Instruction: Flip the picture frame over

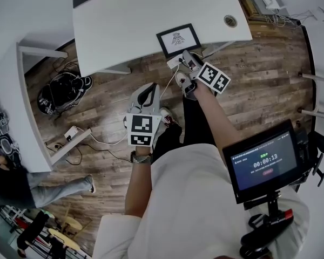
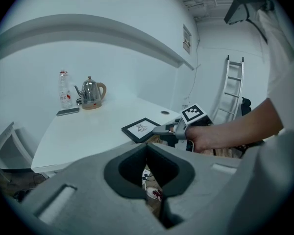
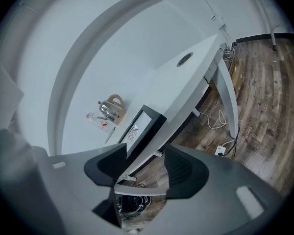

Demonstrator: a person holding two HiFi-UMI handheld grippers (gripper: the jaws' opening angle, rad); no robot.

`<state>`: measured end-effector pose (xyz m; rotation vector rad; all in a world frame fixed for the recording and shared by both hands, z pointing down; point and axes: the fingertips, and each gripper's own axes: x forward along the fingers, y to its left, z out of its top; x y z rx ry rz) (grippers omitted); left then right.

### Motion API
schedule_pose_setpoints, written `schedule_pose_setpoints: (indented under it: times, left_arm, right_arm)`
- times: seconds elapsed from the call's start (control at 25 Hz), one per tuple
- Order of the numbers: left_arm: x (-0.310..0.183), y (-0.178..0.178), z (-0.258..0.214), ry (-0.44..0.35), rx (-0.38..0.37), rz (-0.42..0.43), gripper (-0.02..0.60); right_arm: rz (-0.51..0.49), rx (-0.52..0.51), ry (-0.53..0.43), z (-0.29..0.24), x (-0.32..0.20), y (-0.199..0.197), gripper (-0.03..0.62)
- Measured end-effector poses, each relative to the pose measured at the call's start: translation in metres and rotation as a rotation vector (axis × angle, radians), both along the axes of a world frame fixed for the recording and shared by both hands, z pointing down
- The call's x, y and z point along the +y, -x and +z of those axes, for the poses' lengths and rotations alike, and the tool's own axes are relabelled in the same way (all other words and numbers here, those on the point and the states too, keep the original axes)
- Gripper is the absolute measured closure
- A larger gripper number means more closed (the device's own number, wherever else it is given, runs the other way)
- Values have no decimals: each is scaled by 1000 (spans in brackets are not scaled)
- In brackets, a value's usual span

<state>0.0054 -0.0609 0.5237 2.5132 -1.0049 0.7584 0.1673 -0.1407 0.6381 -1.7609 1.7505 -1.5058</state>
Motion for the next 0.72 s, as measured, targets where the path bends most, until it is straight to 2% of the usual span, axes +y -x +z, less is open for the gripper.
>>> schedule_pose_setpoints:
  times: [0.12,0.28,0.4,0.52,0.72]
  left_arm:
    - [-6,-1,-1,-11,2,4,578]
    - [-16,-1,2,-22,11,0,578]
    - [-3,-6,-19,-62,17,-5,578]
    - [21,-17,-50,-105,22,-3,578]
    - [2,-12,-54,-127,30,-7,578]
  right_arm:
    - [-32,67,22,1,2,-3,378]
    - [-76,228,36,0,5,-12,449]
    - [-92,318,-11,-31,24,-24,506]
    - [-107,360,-59,-70,49,-35,528]
    - [-132,457,-100,-87,33,-30,566]
